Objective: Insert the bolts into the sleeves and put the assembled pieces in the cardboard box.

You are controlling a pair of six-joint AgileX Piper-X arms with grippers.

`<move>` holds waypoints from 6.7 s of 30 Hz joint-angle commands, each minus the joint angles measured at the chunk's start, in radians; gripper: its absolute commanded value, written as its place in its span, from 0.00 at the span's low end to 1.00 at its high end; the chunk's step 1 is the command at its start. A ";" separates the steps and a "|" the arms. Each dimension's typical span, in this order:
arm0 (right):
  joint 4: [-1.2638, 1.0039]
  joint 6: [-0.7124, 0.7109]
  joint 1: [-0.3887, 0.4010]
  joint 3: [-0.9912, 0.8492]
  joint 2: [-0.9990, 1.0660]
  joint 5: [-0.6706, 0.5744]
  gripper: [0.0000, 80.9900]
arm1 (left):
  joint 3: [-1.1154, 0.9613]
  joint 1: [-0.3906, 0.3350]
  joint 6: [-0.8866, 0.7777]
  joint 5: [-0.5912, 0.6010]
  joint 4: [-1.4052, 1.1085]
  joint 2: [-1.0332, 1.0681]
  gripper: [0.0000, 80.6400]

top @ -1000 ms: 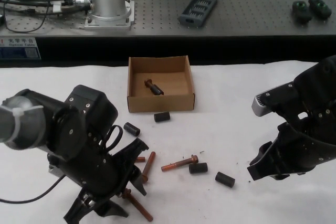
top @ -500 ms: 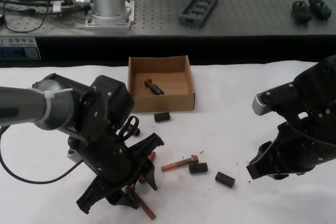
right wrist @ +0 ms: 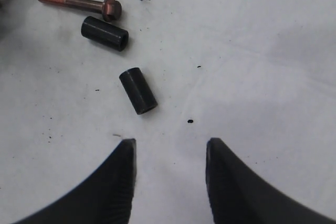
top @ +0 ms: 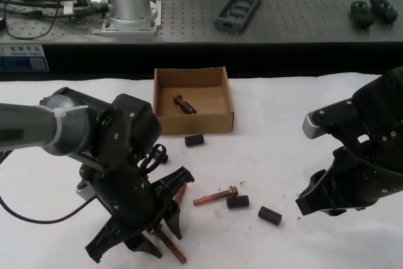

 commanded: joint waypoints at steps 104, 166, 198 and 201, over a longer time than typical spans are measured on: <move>-0.059 -0.125 0.089 -0.253 0.171 -0.464 0.06 | 0.296 0.300 0.667 0.516 -0.983 -0.703 0.01; -1.029 0.001 0.083 0.127 0.283 -0.736 0.06 | 0.333 0.122 1.119 0.315 -0.939 -0.441 0.01; -1.060 -0.007 0.121 0.127 0.283 -0.800 0.06 | 0.538 0.030 0.957 0.248 -1.218 -0.488 0.01; -1.065 -0.012 0.121 0.127 0.283 -0.800 0.06 | 0.538 0.030 0.962 0.220 -1.205 -0.488 0.01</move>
